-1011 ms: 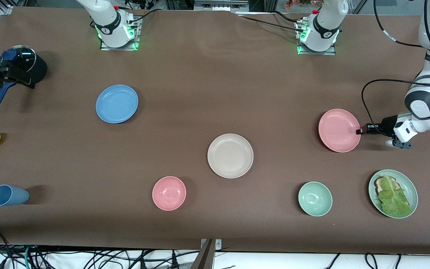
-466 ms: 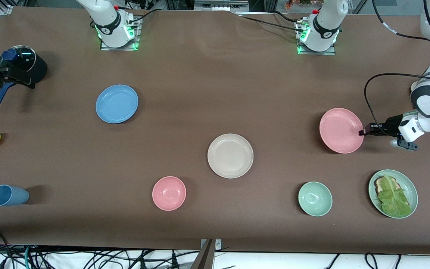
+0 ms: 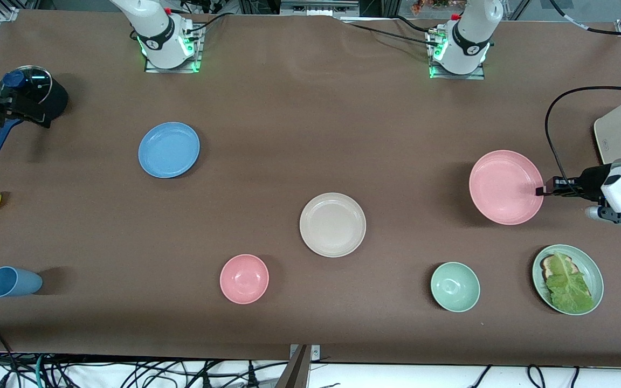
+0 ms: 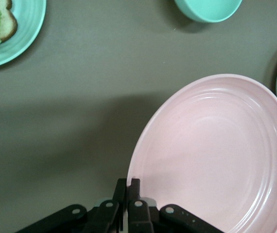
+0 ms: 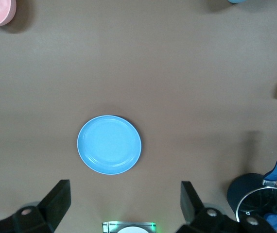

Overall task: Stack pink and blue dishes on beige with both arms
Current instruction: 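Lift the pink plate and carry it over the beige plate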

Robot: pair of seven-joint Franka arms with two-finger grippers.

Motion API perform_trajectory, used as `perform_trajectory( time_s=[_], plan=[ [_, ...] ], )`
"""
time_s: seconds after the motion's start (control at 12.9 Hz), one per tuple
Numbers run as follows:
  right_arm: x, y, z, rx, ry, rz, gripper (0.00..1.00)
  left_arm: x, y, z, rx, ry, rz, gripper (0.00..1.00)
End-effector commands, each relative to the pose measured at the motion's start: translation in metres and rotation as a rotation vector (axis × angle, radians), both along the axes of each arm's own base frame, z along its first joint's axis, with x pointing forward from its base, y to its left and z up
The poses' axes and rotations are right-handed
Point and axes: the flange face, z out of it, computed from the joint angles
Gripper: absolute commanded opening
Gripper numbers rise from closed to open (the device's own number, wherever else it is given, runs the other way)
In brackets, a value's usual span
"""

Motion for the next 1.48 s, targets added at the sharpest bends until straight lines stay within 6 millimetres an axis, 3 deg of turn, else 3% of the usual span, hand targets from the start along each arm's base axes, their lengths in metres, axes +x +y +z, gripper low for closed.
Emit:
perform_trajectory(
  time_s=[0.0,0.39,0.7,0.86,1.09,1.4],
  plan=[
    [-0.002,-0.002,0.003,0.003,0.003,0.009,1.00,0.018,-0.047,0.031,0.039,0.030,0.012,0.00],
    [-0.002,-0.002,0.002,0.004,0.006,0.009,1.00,0.039,-0.159,0.044,0.087,0.031,0.074,0.00],
    [-0.002,-0.001,0.002,0.004,0.007,0.010,1.00,0.039,-0.250,0.045,0.136,0.013,0.142,0.00],
    [-0.002,-0.002,0.002,0.006,0.007,0.009,1.00,0.040,-0.282,0.031,0.125,0.007,0.180,0.00],
    [-0.002,-0.002,0.002,0.004,0.007,0.009,1.00,0.039,-0.311,0.017,0.124,0.007,0.221,0.00],
    [-0.002,-0.002,0.002,0.004,0.007,0.009,1.00,0.022,-0.383,0.000,0.206,-0.009,0.280,0.00]
  ],
)
